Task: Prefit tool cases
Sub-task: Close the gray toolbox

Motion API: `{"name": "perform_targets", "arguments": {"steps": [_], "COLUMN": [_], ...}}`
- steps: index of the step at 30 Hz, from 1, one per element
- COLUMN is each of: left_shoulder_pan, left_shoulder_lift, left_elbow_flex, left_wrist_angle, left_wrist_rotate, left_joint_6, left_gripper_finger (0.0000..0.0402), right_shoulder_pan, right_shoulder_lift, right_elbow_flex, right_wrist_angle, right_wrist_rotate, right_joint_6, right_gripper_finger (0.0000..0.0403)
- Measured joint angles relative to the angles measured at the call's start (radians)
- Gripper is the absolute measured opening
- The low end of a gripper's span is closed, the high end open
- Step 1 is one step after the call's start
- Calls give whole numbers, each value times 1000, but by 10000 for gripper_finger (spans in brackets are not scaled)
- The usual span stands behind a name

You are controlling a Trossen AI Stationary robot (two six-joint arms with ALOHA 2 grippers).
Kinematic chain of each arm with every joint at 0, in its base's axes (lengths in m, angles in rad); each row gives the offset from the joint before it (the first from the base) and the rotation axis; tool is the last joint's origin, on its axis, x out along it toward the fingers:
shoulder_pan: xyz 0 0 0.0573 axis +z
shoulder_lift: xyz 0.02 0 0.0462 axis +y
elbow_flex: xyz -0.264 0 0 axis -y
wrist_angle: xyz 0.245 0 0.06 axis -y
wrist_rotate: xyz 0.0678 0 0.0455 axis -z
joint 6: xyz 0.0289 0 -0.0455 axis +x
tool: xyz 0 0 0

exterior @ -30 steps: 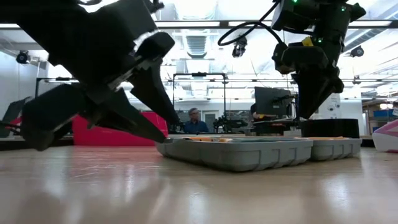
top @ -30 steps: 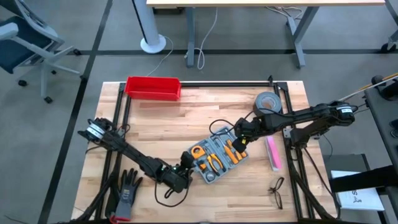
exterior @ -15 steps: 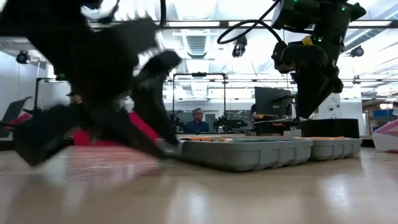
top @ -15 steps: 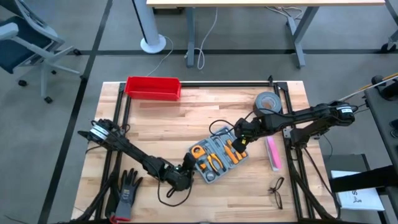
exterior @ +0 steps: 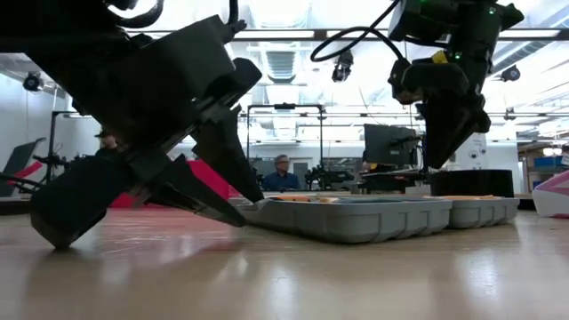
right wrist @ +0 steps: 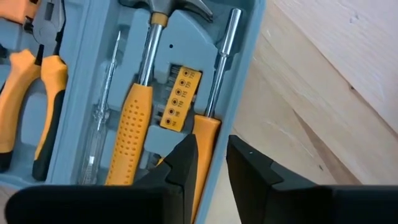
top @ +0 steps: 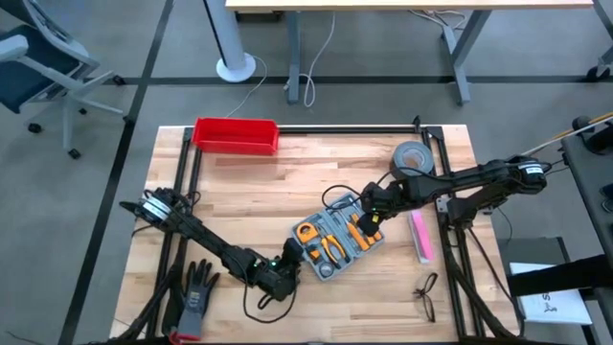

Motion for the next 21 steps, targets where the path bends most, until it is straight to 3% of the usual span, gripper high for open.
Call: {"name": "perform_targets", "arguments": {"steps": [11,21], "left_shoulder_pan": [0,11], "left_shoulder_lift": [5,5], "left_elbow_flex": [1,1], "left_wrist_angle": [3,6], "left_wrist_rotate": [-49,-78], "left_joint_6": [0,11], "left_gripper_finger": [96,108], "right_shoulder_pan": [6,6], "right_shoulder_lift": [0,0], "right_elbow_flex": [0,0], "right_wrist_angle": [16,23], "right_wrist_rotate": [0,-12], "right_joint_6": [1,5], "right_gripper_finger": [77,63]}}
